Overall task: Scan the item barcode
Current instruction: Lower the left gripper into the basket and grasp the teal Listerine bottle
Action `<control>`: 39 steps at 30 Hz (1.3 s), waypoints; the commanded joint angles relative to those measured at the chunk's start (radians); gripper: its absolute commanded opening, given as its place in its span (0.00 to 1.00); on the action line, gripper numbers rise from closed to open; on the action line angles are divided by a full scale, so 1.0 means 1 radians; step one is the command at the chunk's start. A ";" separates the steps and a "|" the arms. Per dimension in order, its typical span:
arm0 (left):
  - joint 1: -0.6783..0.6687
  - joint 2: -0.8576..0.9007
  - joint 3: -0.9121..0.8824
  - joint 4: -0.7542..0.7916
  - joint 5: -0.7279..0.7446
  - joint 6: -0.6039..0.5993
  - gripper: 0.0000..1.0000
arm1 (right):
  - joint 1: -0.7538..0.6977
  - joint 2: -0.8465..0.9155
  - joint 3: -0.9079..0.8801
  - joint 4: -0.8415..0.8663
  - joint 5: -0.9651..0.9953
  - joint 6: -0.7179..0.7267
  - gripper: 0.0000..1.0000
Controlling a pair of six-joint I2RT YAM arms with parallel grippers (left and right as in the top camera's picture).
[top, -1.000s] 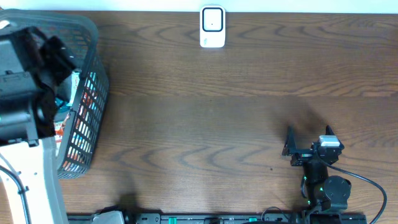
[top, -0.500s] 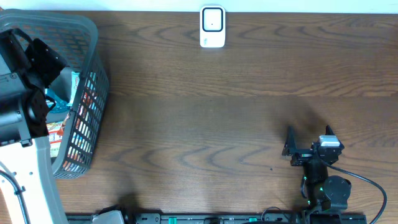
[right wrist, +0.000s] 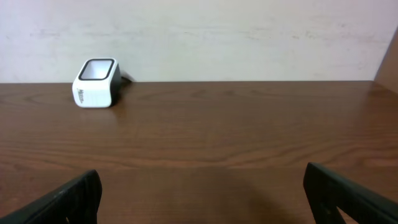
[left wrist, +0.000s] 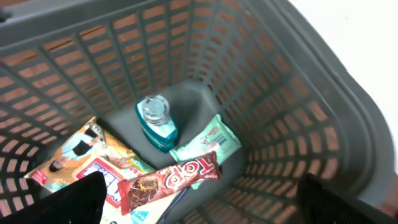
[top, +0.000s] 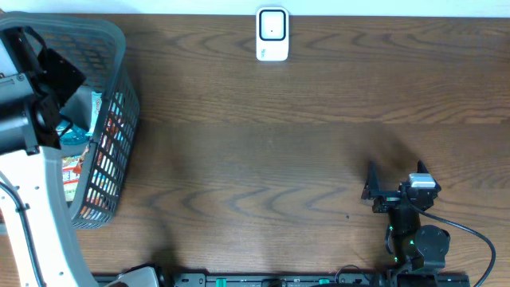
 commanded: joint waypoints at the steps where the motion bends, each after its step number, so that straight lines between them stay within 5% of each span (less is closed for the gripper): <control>1: 0.041 0.016 0.019 0.001 -0.013 -0.077 0.98 | 0.005 -0.005 -0.001 -0.004 0.004 0.011 0.99; 6: 0.091 0.026 0.019 0.000 -0.013 -0.154 0.98 | 0.005 -0.005 -0.001 -0.004 0.004 0.011 0.99; 39: 0.101 0.026 0.019 -0.036 -0.013 -0.153 0.98 | 0.005 -0.005 -0.001 -0.004 0.004 0.011 0.99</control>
